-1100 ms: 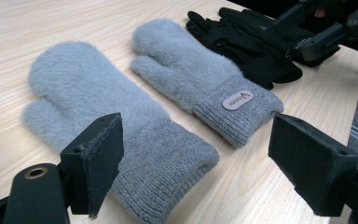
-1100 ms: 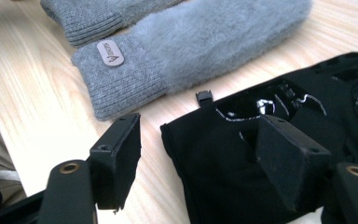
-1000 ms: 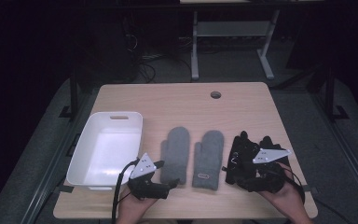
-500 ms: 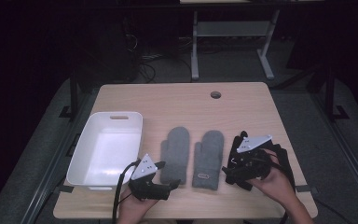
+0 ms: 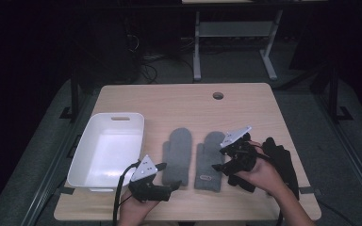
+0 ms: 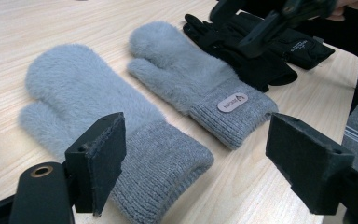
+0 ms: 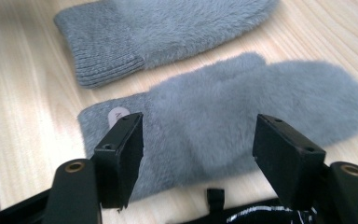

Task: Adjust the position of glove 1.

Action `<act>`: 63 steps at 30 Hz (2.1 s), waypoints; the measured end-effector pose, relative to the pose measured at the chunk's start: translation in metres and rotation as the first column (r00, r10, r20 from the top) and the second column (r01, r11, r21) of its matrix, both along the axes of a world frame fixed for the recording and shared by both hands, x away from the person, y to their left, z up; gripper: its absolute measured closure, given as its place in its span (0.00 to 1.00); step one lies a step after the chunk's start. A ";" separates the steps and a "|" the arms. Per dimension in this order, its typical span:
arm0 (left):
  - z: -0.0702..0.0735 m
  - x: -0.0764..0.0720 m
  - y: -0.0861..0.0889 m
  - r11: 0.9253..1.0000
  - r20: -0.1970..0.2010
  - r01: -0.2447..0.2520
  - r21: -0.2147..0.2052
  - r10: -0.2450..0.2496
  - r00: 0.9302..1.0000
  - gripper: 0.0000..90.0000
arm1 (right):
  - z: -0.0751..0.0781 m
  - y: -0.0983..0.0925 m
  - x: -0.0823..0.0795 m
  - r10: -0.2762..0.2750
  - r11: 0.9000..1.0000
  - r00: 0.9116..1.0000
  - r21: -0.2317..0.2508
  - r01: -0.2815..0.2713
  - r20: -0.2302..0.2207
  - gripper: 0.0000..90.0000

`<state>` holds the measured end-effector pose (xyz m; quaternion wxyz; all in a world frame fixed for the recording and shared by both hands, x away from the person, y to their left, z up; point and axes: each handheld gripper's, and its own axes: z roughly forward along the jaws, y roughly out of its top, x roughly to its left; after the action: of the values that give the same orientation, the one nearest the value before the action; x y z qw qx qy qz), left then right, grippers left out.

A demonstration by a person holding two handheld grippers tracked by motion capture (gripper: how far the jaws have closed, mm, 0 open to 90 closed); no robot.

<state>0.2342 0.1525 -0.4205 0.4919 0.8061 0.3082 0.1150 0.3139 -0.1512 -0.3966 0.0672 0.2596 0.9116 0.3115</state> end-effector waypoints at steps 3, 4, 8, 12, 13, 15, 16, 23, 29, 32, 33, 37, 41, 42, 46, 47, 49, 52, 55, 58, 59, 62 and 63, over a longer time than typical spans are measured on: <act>0.000 0.000 0.000 1.000 0.004 0.000 0.000 0.000 1.000 0.22 | -0.004 0.009 0.007 0.018 0.999 1.000 -0.028 -0.018 -0.004 0.39; 0.001 0.000 0.001 1.000 0.005 0.000 0.000 0.000 1.000 0.22 | -0.006 0.012 0.011 0.024 0.999 1.000 -0.039 -0.025 -0.009 0.40; 0.001 0.000 0.001 1.000 0.003 -0.002 -0.003 0.002 1.000 0.22 | -0.014 0.019 0.021 0.031 0.996 0.999 -0.078 -0.033 -0.022 0.43; 0.002 0.000 0.001 1.000 0.003 0.000 -0.004 0.000 1.000 0.22 | -0.028 0.025 0.031 0.022 0.992 0.998 -0.123 -0.029 -0.058 0.47; 0.002 0.000 0.001 1.000 0.003 0.000 -0.004 0.000 1.000 0.22 | -0.028 0.025 0.031 0.022 0.992 0.998 -0.123 -0.029 -0.058 0.47; 0.002 0.000 0.001 1.000 0.003 0.000 -0.004 0.000 1.000 0.22 | -0.033 0.027 0.033 0.020 0.989 0.997 -0.144 -0.031 -0.072 0.48; 0.002 0.000 0.001 1.000 0.003 -0.001 -0.005 0.001 1.000 0.22 | -0.036 0.028 0.034 0.024 0.988 0.997 -0.152 -0.036 -0.077 0.49; 0.002 -0.001 0.000 1.000 0.000 -0.002 -0.011 0.002 1.000 0.23 | -0.045 0.030 0.036 0.029 0.983 0.994 -0.179 -0.047 -0.104 0.55; 0.003 -0.002 0.000 1.000 0.002 -0.005 -0.016 0.005 1.000 0.23 | -0.046 0.032 0.035 0.034 0.979 0.995 -0.196 -0.053 -0.097 0.64; 0.003 -0.002 0.001 1.000 0.001 -0.003 -0.015 0.003 1.000 0.23 | -0.046 0.033 0.035 0.039 0.978 0.995 -0.203 -0.057 -0.091 0.69; 0.003 -0.002 0.001 1.000 0.001 -0.003 -0.015 0.003 1.000 0.23 | -0.046 0.033 0.034 0.040 0.977 0.995 -0.205 -0.057 -0.090 0.71; 0.004 -0.002 0.001 1.000 0.002 -0.002 -0.014 0.002 1.000 0.23 | -0.046 0.034 0.033 0.036 0.977 0.995 -0.207 -0.054 -0.092 0.74; 0.005 -0.003 0.002 1.000 0.004 -0.002 -0.017 0.002 1.000 0.23 | -0.046 0.034 0.033 0.034 0.977 0.995 -0.209 -0.052 -0.092 0.77; 0.005 -0.002 0.002 1.000 0.008 0.000 -0.014 0.000 1.000 0.23 | -0.046 0.034 0.032 0.029 0.978 0.995 -0.204 -0.048 -0.094 0.78; 0.005 -0.003 0.002 1.000 0.000 -0.005 -0.020 0.005 1.000 0.24 | -0.047 0.030 0.033 0.019 0.984 0.994 -0.173 -0.037 -0.105 0.82; 0.005 -0.003 0.002 1.000 -0.001 -0.005 -0.019 0.005 1.000 0.24 | -0.047 0.029 0.033 0.011 0.987 0.994 -0.160 -0.029 -0.111 0.83; 0.004 -0.003 0.002 1.000 -0.001 -0.003 -0.019 0.003 1.000 0.24 | -0.048 0.026 0.034 0.002 0.991 0.992 -0.135 -0.019 -0.123 0.84; 0.004 -0.003 0.002 1.000 -0.001 -0.005 -0.022 0.005 1.000 0.24 | -0.049 0.023 0.035 -0.008 0.993 0.991 -0.115 -0.007 -0.131 0.86; 0.005 -0.003 0.002 1.000 -0.003 -0.004 -0.022 0.004 1.000 0.24 | -0.048 0.024 0.034 -0.016 0.993 0.992 -0.116 0.001 -0.127 0.88; 0.005 -0.002 0.003 1.000 -0.002 -0.003 -0.023 0.003 1.000 0.24 | -0.046 0.023 0.034 -0.022 0.994 0.991 -0.110 0.007 -0.132 0.89; 0.005 -0.002 0.003 1.000 -0.002 -0.003 -0.023 0.003 1.000 0.24 | -0.046 0.023 0.034 -0.022 0.994 0.991 -0.110 0.007 -0.132 0.89; 0.006 -0.003 0.004 1.000 -0.003 -0.007 -0.025 0.007 1.000 0.24 | -0.045 0.022 0.034 -0.026 0.995 0.990 -0.104 0.011 -0.141 0.91; 0.006 -0.003 0.004 1.000 -0.004 -0.008 -0.029 0.008 1.000 0.24 | -0.044 0.022 0.034 -0.027 0.995 0.990 -0.101 0.013 -0.140 0.91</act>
<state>0.2314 0.1564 -0.4146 0.5026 0.7978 0.3140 0.1111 0.3476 -0.1291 -0.4411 0.0187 0.2865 0.9258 0.2459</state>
